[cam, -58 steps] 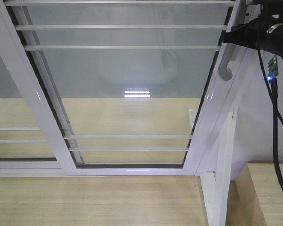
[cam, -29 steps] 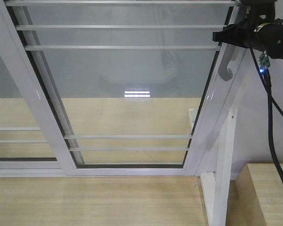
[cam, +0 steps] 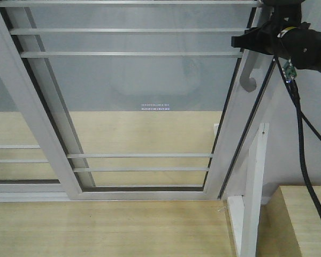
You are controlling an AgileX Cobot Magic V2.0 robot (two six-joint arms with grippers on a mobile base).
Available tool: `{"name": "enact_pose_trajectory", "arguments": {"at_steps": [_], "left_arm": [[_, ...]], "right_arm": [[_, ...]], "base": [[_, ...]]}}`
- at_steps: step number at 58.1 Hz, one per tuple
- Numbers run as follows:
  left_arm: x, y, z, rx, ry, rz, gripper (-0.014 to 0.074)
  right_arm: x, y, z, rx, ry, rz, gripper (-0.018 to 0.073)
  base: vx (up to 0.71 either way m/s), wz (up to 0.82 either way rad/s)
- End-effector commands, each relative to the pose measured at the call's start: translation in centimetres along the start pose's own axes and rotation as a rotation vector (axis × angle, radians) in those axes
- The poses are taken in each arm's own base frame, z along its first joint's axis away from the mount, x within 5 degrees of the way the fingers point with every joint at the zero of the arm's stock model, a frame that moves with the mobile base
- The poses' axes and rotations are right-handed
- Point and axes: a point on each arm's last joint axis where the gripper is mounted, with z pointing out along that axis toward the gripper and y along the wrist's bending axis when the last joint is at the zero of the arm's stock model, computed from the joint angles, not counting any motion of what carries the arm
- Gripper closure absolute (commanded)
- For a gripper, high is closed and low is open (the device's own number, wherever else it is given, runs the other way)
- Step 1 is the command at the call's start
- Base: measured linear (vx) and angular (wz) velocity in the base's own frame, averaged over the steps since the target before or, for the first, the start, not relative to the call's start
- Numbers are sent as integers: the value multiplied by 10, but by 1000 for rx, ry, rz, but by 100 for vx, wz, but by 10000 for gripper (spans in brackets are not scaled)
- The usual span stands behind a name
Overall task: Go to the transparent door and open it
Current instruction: 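Grip the handle with the right gripper and slide the door sideways, then open the right gripper and pull it back from the handle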
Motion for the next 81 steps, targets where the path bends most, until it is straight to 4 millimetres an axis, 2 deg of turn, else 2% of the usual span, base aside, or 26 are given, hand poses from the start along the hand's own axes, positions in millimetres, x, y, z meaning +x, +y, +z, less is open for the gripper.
{"name": "enact_pose_trajectory", "arguments": {"at_steps": [1,38,61,65,71,76,81], "left_arm": [[-17,-2,-3,15,-109,-7,254],[-17,-2,-3,15,-108,-7,254],[-17,-2,-3,15,-108,-7,254],[-17,-2,-3,15,-105,-7,254],[-17,-2,-3,14,-102,-7,254],[-17,-2,-3,14,-102,-7,254],[-17,-2,-3,14,-102,-7,254]], "right_arm": [[-46,27,-22,-36,-230,-30,264],[-50,90,-32,-167,-296,-63,264],[-47,142,-46,-286,-301,-103,264],[-48,141,-50,-291,-284,-101,264],[-55,133,-68,-301,-232,-66,264],[-59,119,-91,-291,-231,-66,264],[-57,93,-114,-243,-249,-52,264]], "base": [[0,0],[0,0],[0,0],[0,0],[0,0],[0,0],[0,0]]}}
